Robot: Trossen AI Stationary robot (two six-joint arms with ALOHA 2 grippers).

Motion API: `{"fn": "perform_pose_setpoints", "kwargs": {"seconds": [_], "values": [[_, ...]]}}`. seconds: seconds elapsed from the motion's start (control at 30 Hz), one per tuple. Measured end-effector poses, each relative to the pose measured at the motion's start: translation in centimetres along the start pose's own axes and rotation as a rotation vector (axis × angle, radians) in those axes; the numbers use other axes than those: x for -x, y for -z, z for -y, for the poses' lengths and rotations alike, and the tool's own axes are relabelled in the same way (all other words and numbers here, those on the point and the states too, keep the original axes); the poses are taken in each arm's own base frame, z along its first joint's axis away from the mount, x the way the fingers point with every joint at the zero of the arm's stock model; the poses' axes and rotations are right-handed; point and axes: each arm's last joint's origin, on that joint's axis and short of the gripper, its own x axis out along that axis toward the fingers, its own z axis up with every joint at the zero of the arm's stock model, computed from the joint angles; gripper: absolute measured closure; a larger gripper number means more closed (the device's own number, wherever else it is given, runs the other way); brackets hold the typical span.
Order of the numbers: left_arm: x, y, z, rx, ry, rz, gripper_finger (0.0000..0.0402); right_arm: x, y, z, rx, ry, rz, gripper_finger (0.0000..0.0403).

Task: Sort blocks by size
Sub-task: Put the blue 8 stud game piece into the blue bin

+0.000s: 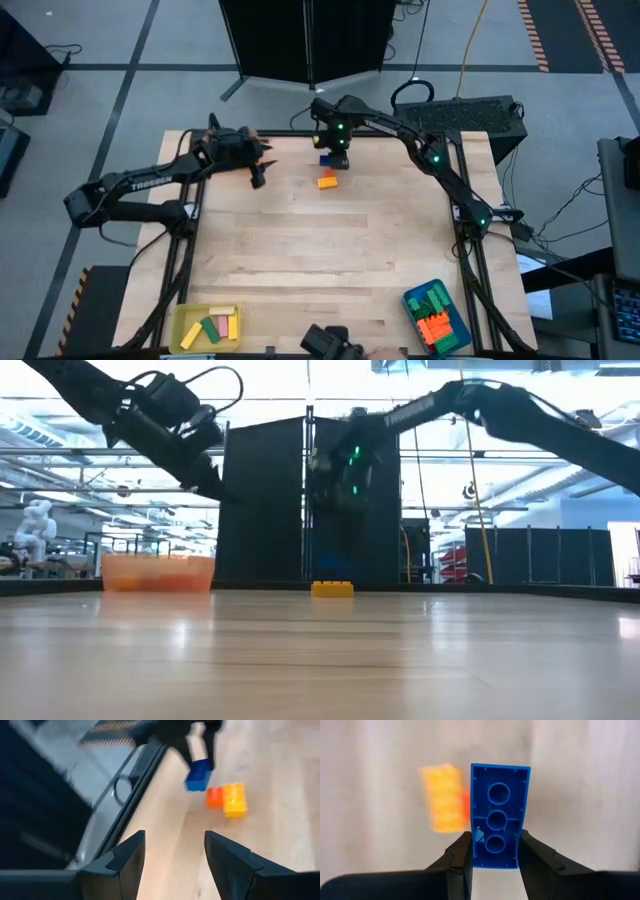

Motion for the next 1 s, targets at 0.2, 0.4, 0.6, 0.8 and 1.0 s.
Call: {"fn": "perform_pose_setpoints", "kwargs": {"seconds": [0.2,0.4,0.6,0.8,1.0], "values": [[-0.2,-1.5,2.8,-0.276,0.093,0.099,0.0196,3.4,-1.5,-3.1,0.051,-0.183,0.22,0.0298],[0.0,-2.6,5.0,-0.478,0.146,0.191,0.0196,3.1,-3.0,-5.5,0.075,-0.246,0.263,0.0298],[0.2,-2.7,6.5,-0.617,0.198,0.212,0.0196,2.8,-3.8,-7.3,0.114,-0.302,0.273,0.0298],[0.3,-2.9,7.6,-0.659,0.24,0.228,0.0196,2.7,-4.3,-8.3,0.134,-0.307,0.274,0.0298],[0.0,-2.7,8.3,-0.667,0.266,0.218,0.0196,2.9,-5.1,-9.4,0.166,-0.37,0.339,0.0298]]}}
